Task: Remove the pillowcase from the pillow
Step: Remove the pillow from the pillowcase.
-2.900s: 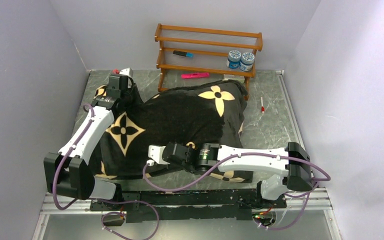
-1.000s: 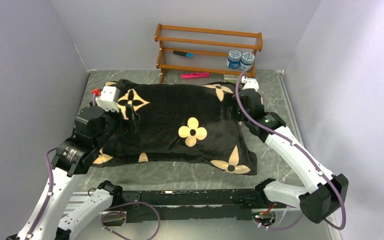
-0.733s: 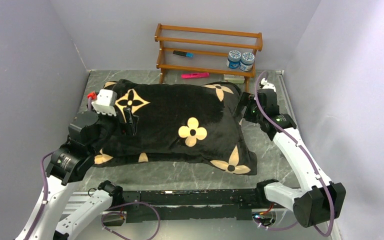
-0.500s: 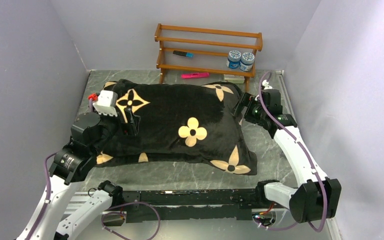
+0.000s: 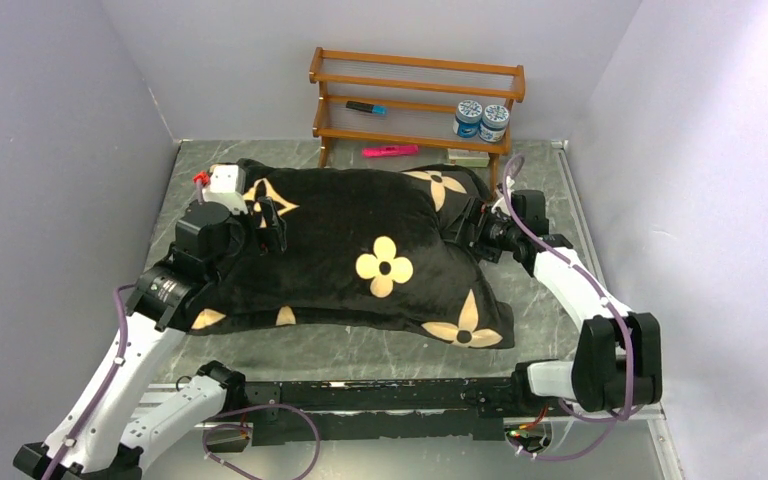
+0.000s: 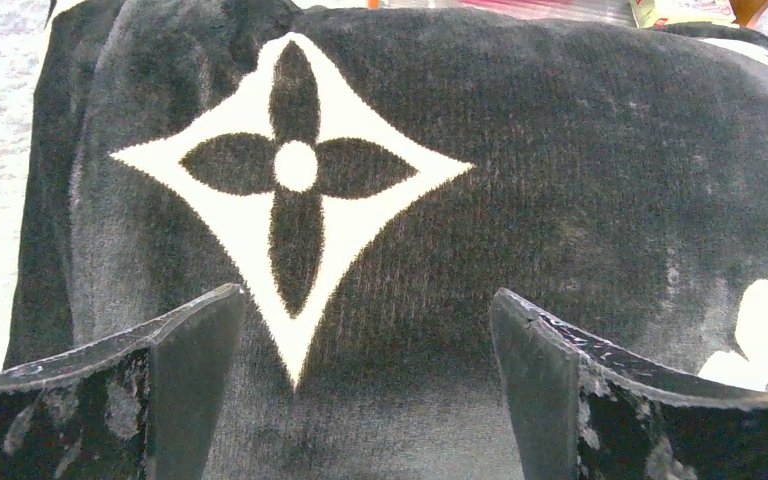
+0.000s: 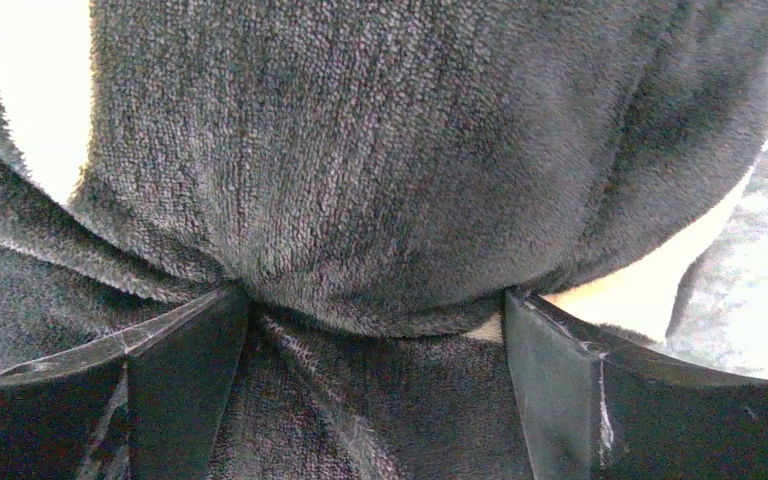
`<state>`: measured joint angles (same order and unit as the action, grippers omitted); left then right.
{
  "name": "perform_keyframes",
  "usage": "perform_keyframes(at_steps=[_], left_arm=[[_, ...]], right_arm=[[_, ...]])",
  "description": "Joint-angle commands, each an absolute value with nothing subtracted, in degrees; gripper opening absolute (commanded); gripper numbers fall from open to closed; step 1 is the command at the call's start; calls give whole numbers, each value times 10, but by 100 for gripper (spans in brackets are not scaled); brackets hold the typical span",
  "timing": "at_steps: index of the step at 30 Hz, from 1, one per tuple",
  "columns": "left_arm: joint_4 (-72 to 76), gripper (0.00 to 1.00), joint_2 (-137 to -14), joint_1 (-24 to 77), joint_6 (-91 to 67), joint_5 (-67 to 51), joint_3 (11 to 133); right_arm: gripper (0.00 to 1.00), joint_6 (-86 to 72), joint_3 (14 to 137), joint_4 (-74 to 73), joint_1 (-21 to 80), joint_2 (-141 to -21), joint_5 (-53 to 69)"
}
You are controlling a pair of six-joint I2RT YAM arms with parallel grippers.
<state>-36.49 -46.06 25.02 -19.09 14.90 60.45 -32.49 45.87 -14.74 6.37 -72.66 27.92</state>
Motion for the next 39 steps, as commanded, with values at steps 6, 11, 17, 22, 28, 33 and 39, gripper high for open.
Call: perform_keyframes(at_steps=[6, 11, 17, 22, 28, 33, 39], left_arm=[[-325, 97, -485, 252, -187, 131, 608], [-330, 97, -480, 252, -178, 112, 610], [-318, 97, -449, 252, -153, 135, 598], [-324, 97, -447, 261, -128, 160, 607], [-335, 97, -426, 290, -105, 215, 611], [-335, 97, -416, 313, -92, 244, 607], [-334, 97, -405, 322, -99, 250, 592]], right_arm=[[62, -309, 457, -107, 88, -771, 361], [22, -269, 508, -162, 121, -763, 324], [0, -220, 605, -260, 134, -736, 242], [0, -171, 677, -346, 133, -704, 115], [0, -141, 742, -398, 123, -667, -32], [0, -151, 773, -401, 119, -650, -116], [0, -154, 800, -406, 117, -652, -151]])
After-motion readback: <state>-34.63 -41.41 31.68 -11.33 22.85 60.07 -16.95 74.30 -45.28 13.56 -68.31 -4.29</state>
